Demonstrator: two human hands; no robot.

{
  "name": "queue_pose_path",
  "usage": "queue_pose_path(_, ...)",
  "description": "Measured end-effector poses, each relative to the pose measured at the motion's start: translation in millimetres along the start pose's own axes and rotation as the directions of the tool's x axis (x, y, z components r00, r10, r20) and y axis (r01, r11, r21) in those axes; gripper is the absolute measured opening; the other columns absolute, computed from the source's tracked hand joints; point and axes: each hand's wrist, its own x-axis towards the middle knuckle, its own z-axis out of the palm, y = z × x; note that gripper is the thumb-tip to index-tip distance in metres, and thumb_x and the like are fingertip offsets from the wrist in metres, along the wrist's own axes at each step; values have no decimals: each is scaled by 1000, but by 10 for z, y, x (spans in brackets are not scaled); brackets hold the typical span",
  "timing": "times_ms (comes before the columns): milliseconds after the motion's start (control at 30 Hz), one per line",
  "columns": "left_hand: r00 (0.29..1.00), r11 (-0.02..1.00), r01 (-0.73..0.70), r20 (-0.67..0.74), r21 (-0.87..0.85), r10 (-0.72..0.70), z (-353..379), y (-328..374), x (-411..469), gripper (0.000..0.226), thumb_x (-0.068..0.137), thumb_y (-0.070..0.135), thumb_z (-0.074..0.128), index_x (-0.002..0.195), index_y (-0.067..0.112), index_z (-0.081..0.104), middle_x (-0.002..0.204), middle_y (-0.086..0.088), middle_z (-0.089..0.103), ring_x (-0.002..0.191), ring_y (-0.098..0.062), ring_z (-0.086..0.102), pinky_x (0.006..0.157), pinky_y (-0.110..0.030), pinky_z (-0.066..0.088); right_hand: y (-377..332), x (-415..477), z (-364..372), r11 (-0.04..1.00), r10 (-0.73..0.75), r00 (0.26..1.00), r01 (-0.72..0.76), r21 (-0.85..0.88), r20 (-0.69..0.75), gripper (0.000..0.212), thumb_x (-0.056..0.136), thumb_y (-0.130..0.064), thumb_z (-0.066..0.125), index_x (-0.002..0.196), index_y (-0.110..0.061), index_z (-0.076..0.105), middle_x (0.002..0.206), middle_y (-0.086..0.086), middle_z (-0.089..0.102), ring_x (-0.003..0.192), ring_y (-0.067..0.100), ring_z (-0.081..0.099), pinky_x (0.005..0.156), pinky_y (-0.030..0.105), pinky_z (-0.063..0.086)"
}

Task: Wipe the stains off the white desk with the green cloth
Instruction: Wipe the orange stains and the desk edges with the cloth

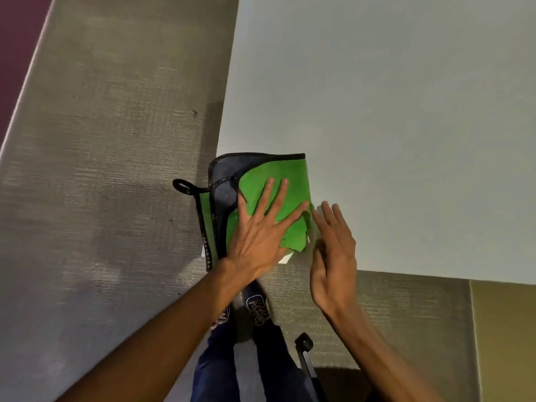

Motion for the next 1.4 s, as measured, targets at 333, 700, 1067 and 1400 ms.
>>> queue_pose_path(333, 972, 972, -186, 120, -144, 204, -304, 199, 1070, 89, 93, 57, 45, 161, 31, -6, 169, -9, -18, 156, -29, -17, 121, -66, 2, -19, 443, -316, 994, 106, 985, -105, 18, -136, 48, 104, -6, 48, 152, -11, 46, 163, 6, 37, 152, 17, 32, 124, 43, 31)
queue_pose_path(700, 968, 920, 125, -155, -372, -195, -281, -495, 292, 57, 102, 19, 38, 154, -2, 32, 164, -20, 25, 155, -33, 20, 126, -54, 18, 75, 1127, 403, 783, 96, 974, 53, -620, 204, 96, 82, -93, 16, 162, -41, 4, 171, 20, -4, 159, 39, -7, 114, 79, 5)
queue_pose_path(1067, 964, 919, 267, 69, -289, -258, -240, -547, 127, 69, 100, 39, 4, 162, 8, 6, 171, -10, 0, 158, -23, -5, 129, -49, 1, 110, 807, 434, 689, -191, 962, 272, -671, 194, 53, 103, -49, 37, 151, -27, 42, 147, 6, 49, 125, 31, 51, 92, 51, 43)
queue_pose_path(1400, 976, 967, 216, 45, -132, -212, -149, -423, 166, 69, 106, 51, 20, 162, 10, 13, 171, -7, 7, 158, -24, 1, 127, -55, 5, 890, 1095, -482, 639, 10, 988, -124, -759, -152, 47, 104, -47, 42, 144, -25, 53, 126, 15, 59, 105, 33, 53, 87, 45, 42)
